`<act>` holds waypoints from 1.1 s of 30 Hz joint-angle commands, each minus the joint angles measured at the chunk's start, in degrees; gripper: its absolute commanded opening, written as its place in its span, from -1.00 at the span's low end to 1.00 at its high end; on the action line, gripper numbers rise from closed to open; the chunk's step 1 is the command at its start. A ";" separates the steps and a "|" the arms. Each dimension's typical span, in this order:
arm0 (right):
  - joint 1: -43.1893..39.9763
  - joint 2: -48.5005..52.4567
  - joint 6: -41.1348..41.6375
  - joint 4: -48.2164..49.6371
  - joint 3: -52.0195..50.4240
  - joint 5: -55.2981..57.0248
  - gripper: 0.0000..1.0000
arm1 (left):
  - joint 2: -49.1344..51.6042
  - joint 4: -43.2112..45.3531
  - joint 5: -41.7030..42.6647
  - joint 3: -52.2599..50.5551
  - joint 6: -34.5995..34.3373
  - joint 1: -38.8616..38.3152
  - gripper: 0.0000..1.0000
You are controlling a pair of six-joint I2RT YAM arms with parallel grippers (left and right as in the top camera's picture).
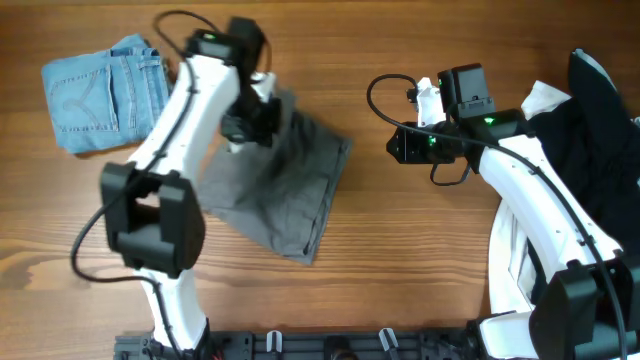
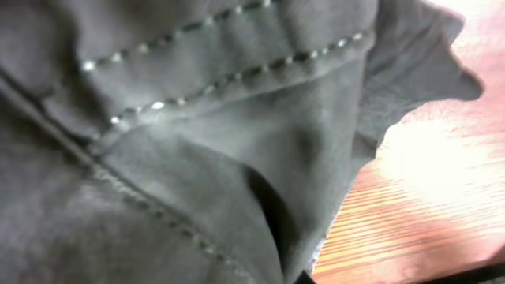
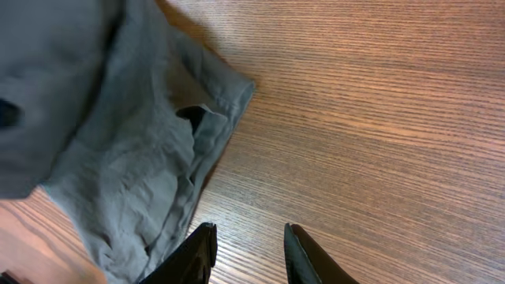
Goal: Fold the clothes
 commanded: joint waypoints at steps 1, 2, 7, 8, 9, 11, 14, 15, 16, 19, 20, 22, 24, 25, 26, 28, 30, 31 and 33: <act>0.17 0.13 0.50 -0.04 0.37 0.76 -0.34 | 1.55 1.84 0.96 -0.59 -3.91 -6.86 0.20; 0.17 0.13 0.50 -0.09 0.37 0.74 -0.35 | 1.62 2.25 0.98 -0.59 -4.94 -8.41 1.00; 0.20 0.13 -0.13 -0.07 0.37 0.42 -0.24 | 0.22 -5.49 0.96 7.93 -6.21 -7.04 1.00; 0.20 0.13 -0.15 0.09 0.37 -0.48 -0.20 | -0.15 -7.87 0.11 10.67 -6.21 -5.60 1.00; 0.24 0.13 -0.55 0.42 0.37 -3.15 -0.19 | -0.61 -10.12 -2.25 13.55 -6.19 -3.63 1.00; 1.36 0.15 -4.00 2.03 0.35 -13.79 -0.27 | -1.97 -11.78 -6.34 16.15 -6.19 1.42 1.00; 5.90 0.31 -2.91 4.35 0.24 -15.63 -0.38 | -1.79 -14.40 -2.25 15.63 -6.19 7.54 -0.19; 7.50 0.66 -2.89 5.07 0.24 -15.61 -0.38 | -1.79 -14.99 -0.85 14.82 -6.19 8.81 -0.53; 9.31 1.55 -0.94 6.01 0.17 -14.40 -0.48 | -1.79 -15.06 0.11 13.18 -6.16 9.94 -0.92; 12.61 7.91 8.26 9.44 -0.37 -11.23 -0.68 | -1.79 -14.32 2.12 6.45 -4.24 11.06 -0.92; 12.74 11.56 10.36 10.97 -0.39 -13.18 -0.76 | -1.79 -14.34 3.08 4.35 -2.91 11.06 -0.92; 12.72 17.49 12.66 13.44 -0.39 -17.25 -0.83 | -1.81 -16.37 3.67 3.13 -0.17 11.17 -0.91; 12.72 24.74 15.06 16.04 -0.39 -22.27 -0.75 | -4.52 -19.37 4.46 3.17 3.26 11.54 -0.92; 12.72 26.71 17.05 16.04 -0.39 -22.29 -0.75 | -6.91 -19.34 4.70 3.17 3.10 11.74 -0.92; 12.72 28.39 18.14 15.98 -0.39 -23.15 -0.74 | -9.97 -19.34 4.68 3.17 2.47 12.02 -0.92; 12.72 28.76 18.21 16.00 -0.39 -23.78 -0.67 | -15.34 -19.30 4.15 2.34 0.11 12.15 -0.68; 12.72 28.76 18.27 15.93 -0.39 -23.80 -0.63 | -20.06 -18.82 -0.50 -1.14 -3.08 12.15 -0.32; 12.72 28.76 18.27 15.93 -0.39 -23.80 -0.63 | -22.16 -17.51 -3.37 -4.39 -6.36 12.17 -0.10; 12.72 28.76 18.32 16.13 -0.39 -23.82 -0.61 | -26.64 -10.60 -2.91 -15.08 -11.43 12.26 0.52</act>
